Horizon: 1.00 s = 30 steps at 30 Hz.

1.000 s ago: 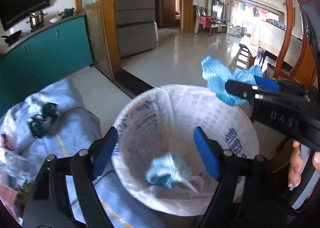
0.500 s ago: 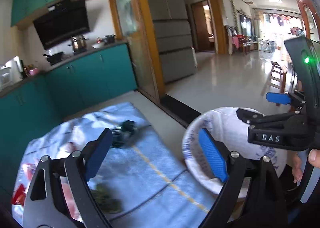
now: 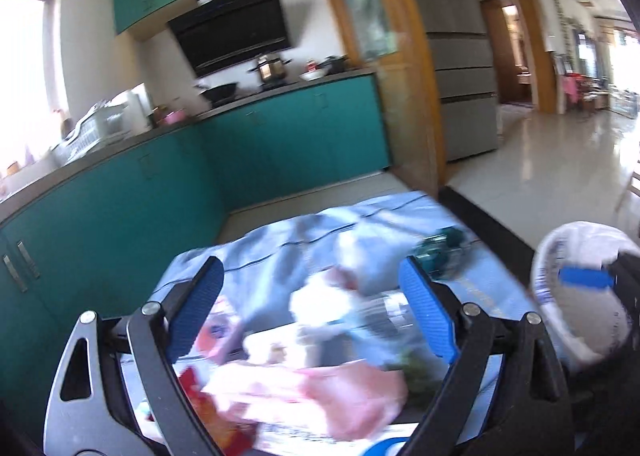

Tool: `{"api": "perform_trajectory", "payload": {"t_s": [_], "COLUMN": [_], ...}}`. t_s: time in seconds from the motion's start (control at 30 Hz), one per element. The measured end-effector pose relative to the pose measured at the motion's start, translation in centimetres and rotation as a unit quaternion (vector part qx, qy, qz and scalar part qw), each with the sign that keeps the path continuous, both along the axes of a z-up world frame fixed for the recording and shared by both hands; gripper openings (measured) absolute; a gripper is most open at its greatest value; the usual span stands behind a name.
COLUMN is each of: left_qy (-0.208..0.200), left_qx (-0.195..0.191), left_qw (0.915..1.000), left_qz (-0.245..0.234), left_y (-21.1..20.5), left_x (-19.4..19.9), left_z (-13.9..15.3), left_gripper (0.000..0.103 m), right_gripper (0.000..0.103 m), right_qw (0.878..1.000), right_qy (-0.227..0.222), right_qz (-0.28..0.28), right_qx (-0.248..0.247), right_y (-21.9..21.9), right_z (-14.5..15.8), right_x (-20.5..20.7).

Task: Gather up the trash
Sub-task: 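Grasp the white-blue ointment box with the right tool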

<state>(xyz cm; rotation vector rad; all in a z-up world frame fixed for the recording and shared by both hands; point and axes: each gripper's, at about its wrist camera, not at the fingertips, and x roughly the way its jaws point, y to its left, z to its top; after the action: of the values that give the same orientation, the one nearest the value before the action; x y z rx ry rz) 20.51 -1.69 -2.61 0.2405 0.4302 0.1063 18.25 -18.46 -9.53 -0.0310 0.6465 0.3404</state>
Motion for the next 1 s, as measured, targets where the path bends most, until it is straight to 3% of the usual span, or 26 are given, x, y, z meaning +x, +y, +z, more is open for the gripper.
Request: {"api": "perform_trajectory", "payload": {"t_s": [0.13, 0.33, 0.4, 0.47, 0.53, 0.67, 0.73, 0.8, 0.83, 1.0], "left_qy": [0.01, 0.016, 0.018, 0.024, 0.031, 0.039, 0.04, 0.043, 0.048, 0.09], "left_qx": [-0.009, -0.014, -0.024, -0.035, -0.043, -0.055, -0.067, -0.082, -0.094, -0.155], "left_qw": [0.9993, 0.9968, 0.9954, 0.9935, 0.9918, 0.9888, 0.9862, 0.9836, 0.9817, 0.9711], "left_qz": [0.034, 0.077, 0.091, 0.106, 0.116, 0.134, 0.147, 0.154, 0.158, 0.158], "left_y": [3.3, 7.8, 9.3, 11.0, 12.6, 14.6, 16.1, 17.5, 18.4, 21.0], "left_x": [0.2, -0.1, -0.1, -0.1, 0.0, 0.0, -0.1, -0.3, -0.4, -0.4], "left_z": [-0.2, -0.6, -0.5, -0.6, -0.8, -0.8, -0.7, -0.8, -1.0, -2.7], "left_gripper": [0.09, 0.091, 0.091, 0.091, 0.092, 0.092, 0.092, 0.092, 0.093, 0.093], "right_gripper": [0.088, 0.088, 0.083, 0.068, 0.066, 0.064, 0.053, 0.05, 0.042, 0.041], "right_qw": [0.996, 0.985, 0.981, 0.977, 0.974, 0.97, 0.969, 0.968, 0.966, 0.964], "right_qy": [0.013, 0.031, 0.039, 0.049, 0.055, 0.064, 0.071, 0.073, 0.077, 0.08], "right_qz": [0.09, 0.167, 0.185, 0.2, 0.208, 0.219, 0.225, 0.231, 0.238, 0.246], "right_qx": [-0.009, -0.042, -0.047, -0.055, -0.063, -0.079, -0.079, -0.069, -0.062, -0.064], "right_y": [5.1, 10.4, 11.7, 12.7, 13.5, 14.2, 14.1, 13.7, 13.5, 12.0], "right_z": [-0.8, -2.3, -2.7, -3.2, -3.6, -4.5, -4.4, -4.2, -4.1, -3.9], "right_x": [-0.4, -1.6, -1.7, -1.9, -2.1, -2.3, -2.4, -2.8, -2.9, -3.1]}}
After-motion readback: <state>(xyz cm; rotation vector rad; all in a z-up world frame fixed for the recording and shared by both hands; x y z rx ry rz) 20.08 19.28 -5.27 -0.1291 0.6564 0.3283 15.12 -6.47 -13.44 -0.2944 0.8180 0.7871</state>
